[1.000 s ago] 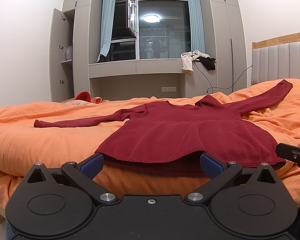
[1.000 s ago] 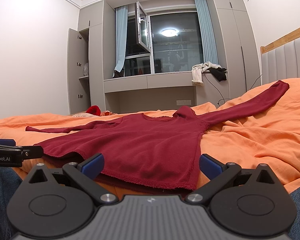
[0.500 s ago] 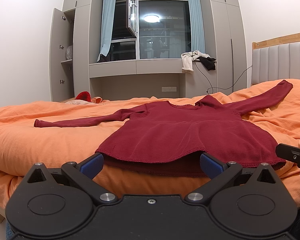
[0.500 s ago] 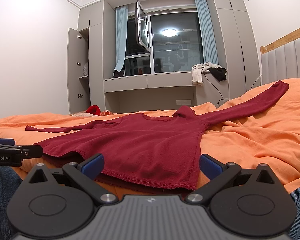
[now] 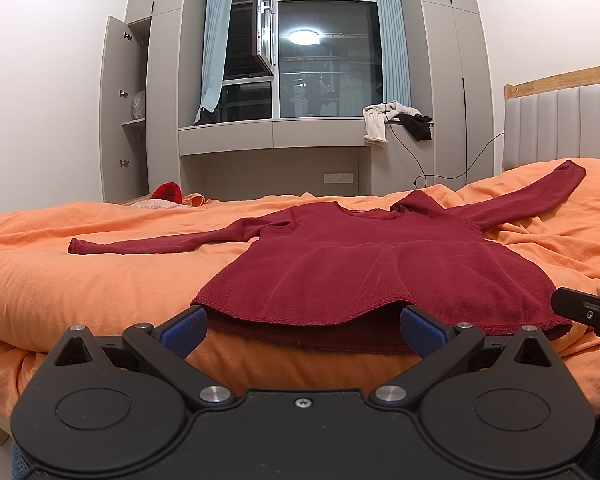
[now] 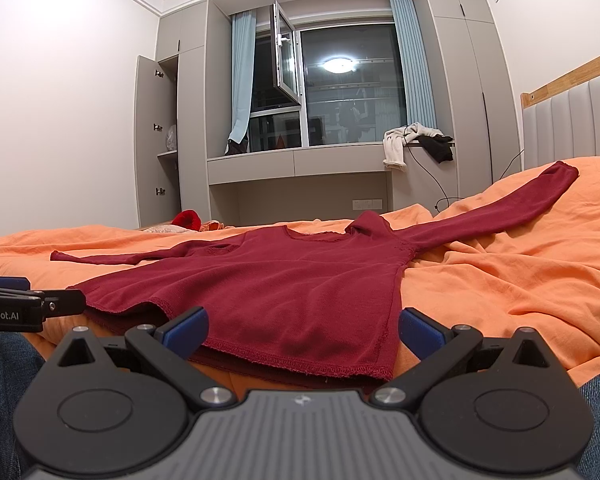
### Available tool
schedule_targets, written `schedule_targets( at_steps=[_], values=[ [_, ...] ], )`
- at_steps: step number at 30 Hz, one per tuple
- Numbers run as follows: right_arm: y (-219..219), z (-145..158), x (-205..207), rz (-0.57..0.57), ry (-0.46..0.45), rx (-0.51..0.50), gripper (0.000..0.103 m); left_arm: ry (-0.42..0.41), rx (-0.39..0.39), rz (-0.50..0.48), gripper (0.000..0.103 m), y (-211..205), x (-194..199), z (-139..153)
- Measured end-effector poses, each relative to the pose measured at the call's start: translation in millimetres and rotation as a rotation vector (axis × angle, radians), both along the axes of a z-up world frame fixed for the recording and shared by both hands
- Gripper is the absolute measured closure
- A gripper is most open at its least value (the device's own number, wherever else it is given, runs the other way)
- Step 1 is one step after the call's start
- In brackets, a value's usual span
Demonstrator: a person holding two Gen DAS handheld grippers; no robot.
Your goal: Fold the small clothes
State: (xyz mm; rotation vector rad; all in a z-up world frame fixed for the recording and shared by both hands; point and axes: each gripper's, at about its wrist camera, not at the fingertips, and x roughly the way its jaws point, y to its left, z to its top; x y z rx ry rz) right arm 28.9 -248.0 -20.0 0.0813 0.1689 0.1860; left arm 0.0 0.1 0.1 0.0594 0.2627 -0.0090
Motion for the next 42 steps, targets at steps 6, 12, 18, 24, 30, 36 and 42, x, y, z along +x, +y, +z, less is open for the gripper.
schedule_targets(
  at_steps=[6, 12, 18, 24, 30, 36, 42],
  values=[
    [0.0, 0.0, 0.0, 0.0, 0.0, -0.001, 0.0, 0.0, -0.001, 0.0, 0.0, 0.0, 0.0, 0.0],
    [-0.2, 0.2, 0.3, 0.001, 0.002, -0.001, 0.0, 0.001, -0.001, 0.0, 0.0, 0.0, 0.0, 0.0],
    [-1.2, 0.6, 0.6, 0.002, 0.005, -0.003, 0.0, 0.009, 0.002, 0.002, 0.0, 0.6, -0.3, 1.0],
    [-3.9, 4.2, 9.6, 0.05, 0.09, 0.031, 0.0, 0.045, 0.017, -0.003, 0.0, -2.5, 8.4, 0.2],
    [-19.5, 6.9, 22.4, 0.058, 0.193, 0.106, 0.0, 0.123, -0.005, -0.013, 0.0, -0.9, 22.8, -1.7],
    [-32.1, 26.1, 37.6, 0.071, 0.211, 0.086, 0.0, 0.165, -0.026, -0.024, 0.0, -0.4, 42.5, 5.5],
    [-36.4, 43.8, 61.7, 0.053, 0.179, -0.003, 0.0, 0.132, -0.002, -0.02, 0.0, -10.4, 71.7, 29.7]
  ],
)
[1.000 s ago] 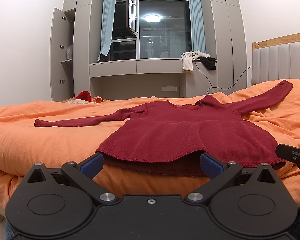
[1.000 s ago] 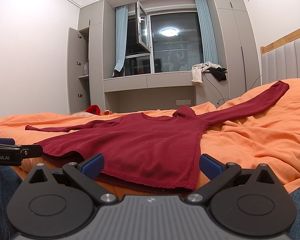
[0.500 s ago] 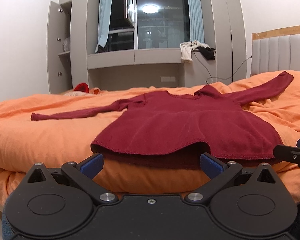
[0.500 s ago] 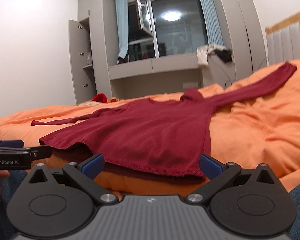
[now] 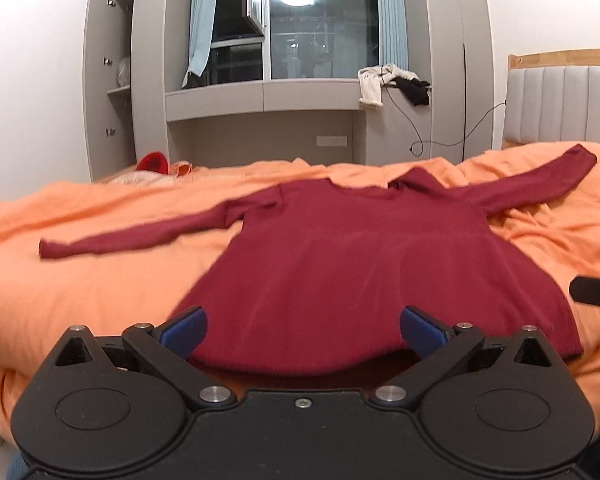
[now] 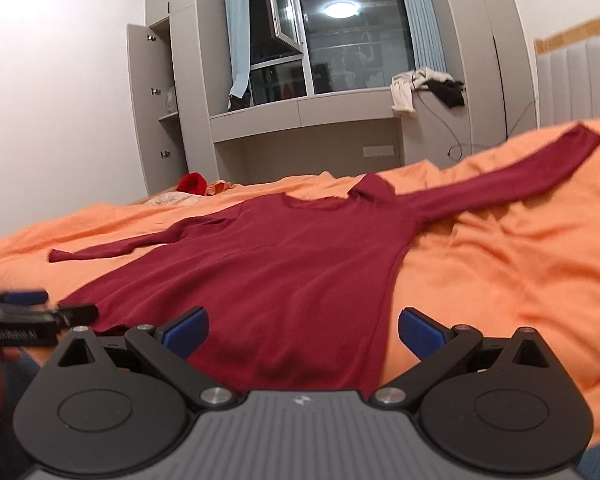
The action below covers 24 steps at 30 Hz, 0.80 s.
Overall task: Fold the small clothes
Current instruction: 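Move the right tool along the sleeve toward its cuff near the headboard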
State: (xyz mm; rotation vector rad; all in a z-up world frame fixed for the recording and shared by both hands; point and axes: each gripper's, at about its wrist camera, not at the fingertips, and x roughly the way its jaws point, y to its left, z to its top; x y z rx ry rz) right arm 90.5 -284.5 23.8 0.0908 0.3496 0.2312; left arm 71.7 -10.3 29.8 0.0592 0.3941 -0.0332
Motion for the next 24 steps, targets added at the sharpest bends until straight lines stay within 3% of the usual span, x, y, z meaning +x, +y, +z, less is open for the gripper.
schedule_targets(
  at_steps=[6, 12, 24],
  values=[
    [-12.4, 8.9, 34.0, -0.013, 0.011, -0.018, 0.0, -0.013, 0.034, -0.006, 0.0, -16.4, 42.9, 17.7],
    [-28.0, 18.0, 70.6, -0.081, 0.021, -0.045, 0.0, 0.036, 0.026, -0.008, 0.0, -31.3, 94.3, 27.5],
    [-76.1, 17.5, 149.2, -0.232, 0.147, 0.006, 0.0, 0.084, 0.103, -0.043, 0.0, -65.3, 183.6, 16.3]
  ],
)
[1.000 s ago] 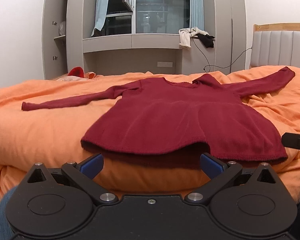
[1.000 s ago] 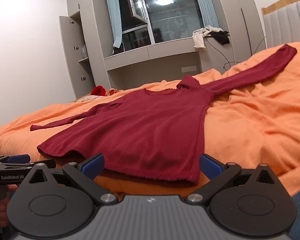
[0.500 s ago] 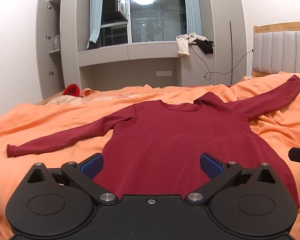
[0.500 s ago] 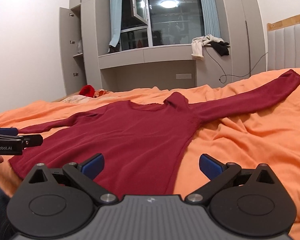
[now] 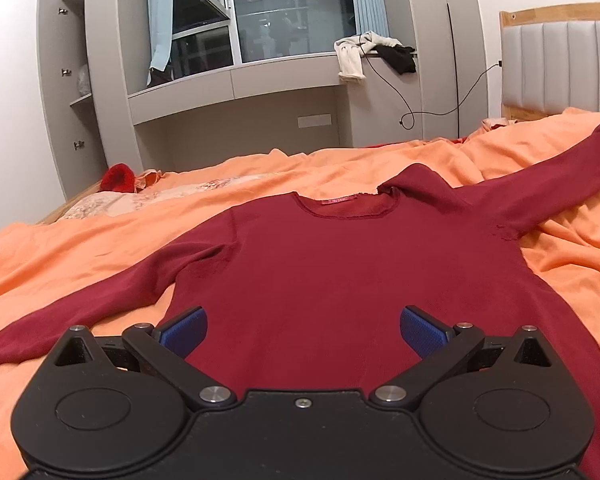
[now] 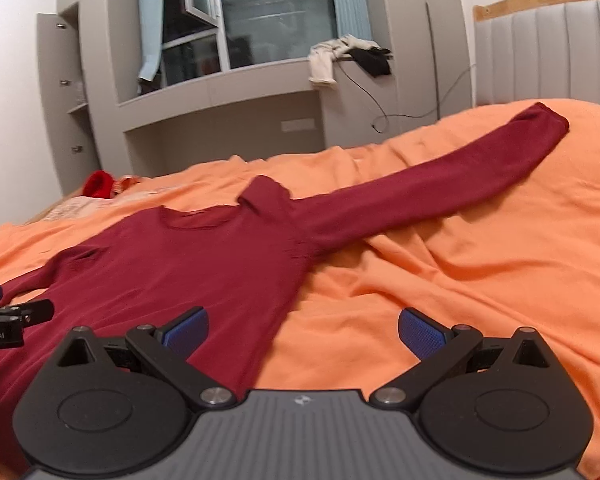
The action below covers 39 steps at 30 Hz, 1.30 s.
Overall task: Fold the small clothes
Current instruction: 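Move the right tool along the sleeve toward its cuff near the headboard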
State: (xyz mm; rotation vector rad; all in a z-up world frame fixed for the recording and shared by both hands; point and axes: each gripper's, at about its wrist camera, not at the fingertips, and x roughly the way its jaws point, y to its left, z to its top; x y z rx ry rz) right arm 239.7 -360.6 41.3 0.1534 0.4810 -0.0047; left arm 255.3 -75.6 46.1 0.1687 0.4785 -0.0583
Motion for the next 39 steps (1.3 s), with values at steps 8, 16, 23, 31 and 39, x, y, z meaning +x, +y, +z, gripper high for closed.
schedule_targets(
  at_steps=[8, 16, 23, 31, 39],
  values=[
    [-22.1, -12.0, 28.1, -0.083, 0.033, -0.078, 0.0, 0.004, -0.011, 0.014, 0.0, -1.4, 33.7, -11.6],
    [-42.5, -29.0, 48.4, -0.117, 0.066, -0.07, 0.0, 0.08, -0.011, 0.043, 0.0, 2.1, 46.8, -36.3],
    [-44.1, -47.2, 58.1, -0.108, 0.133, -0.088, 0.0, 0.096, -0.061, 0.052, 0.0, 12.1, 45.2, -38.7],
    [-54.7, -41.5, 49.0, -0.108, 0.015, -0.046, 0.0, 0.126, -0.061, 0.067, 0.0, 13.1, 47.2, -44.7],
    [-99.8, -34.1, 47.2, -0.197, -0.185, 0.071, 0.0, 0.142, -0.07, 0.069, 0.0, 14.8, 48.2, -46.7]
  ],
)
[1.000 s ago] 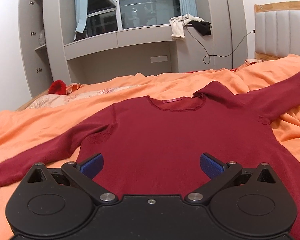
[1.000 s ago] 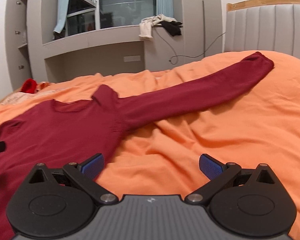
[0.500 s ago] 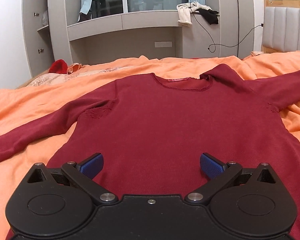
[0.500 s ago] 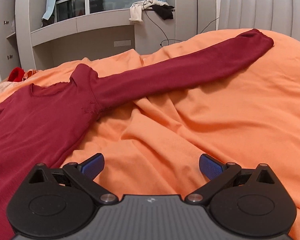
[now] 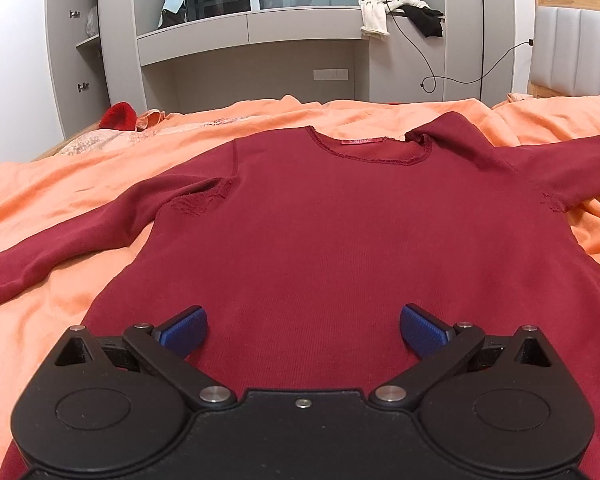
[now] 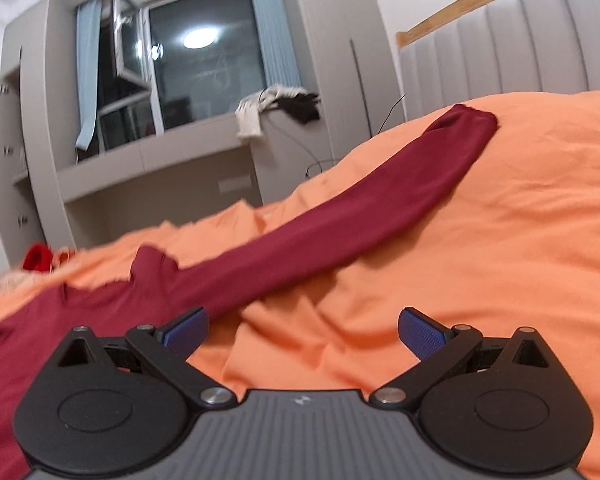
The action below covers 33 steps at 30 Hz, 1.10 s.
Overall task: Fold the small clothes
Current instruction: 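Move the right tool along the sleeve toward its cuff near the headboard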
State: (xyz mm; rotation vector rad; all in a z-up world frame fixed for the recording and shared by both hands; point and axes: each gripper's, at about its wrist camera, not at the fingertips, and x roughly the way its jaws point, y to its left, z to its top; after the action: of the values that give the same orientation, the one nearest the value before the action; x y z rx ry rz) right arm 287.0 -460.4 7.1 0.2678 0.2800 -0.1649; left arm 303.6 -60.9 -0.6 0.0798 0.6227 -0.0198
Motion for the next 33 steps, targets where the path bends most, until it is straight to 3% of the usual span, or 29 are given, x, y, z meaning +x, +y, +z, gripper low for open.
schedule_targets(
  at_steps=[9, 18, 22, 25, 29, 33],
  values=[
    [-30.7, -10.5, 11.2, -0.037, -0.034, 0.112, 0.0, 0.01, 0.005, 0.003, 0.0, -1.7, -0.5, -2.0],
    [-61.6, 20.1, 62.7, -0.038, -0.01, -0.105, 0.0, 0.016, -0.006, -0.003, 0.0, -1.8, 2.1, -5.6],
    [-91.7, 35.5, 88.8, -0.111, -0.033, -0.114, 0.0, 0.023, -0.005, -0.009, 0.0, -3.1, 3.8, -7.7],
    [-121.3, 41.3, 110.1, -0.152, -0.052, -0.046, 0.0, 0.024, -0.007, -0.013, 0.0, -3.1, 4.3, -8.8],
    [-156.6, 40.7, 133.0, -0.308, -0.09, 0.021, 0.0, 0.027, -0.01, -0.016, 0.0, -1.8, 5.8, -10.5],
    [-169.4, 40.9, 154.0, -0.414, -0.126, -0.028, 0.002, 0.029, -0.007, -0.018, 0.0, -1.8, 7.2, -12.4]
  ],
)
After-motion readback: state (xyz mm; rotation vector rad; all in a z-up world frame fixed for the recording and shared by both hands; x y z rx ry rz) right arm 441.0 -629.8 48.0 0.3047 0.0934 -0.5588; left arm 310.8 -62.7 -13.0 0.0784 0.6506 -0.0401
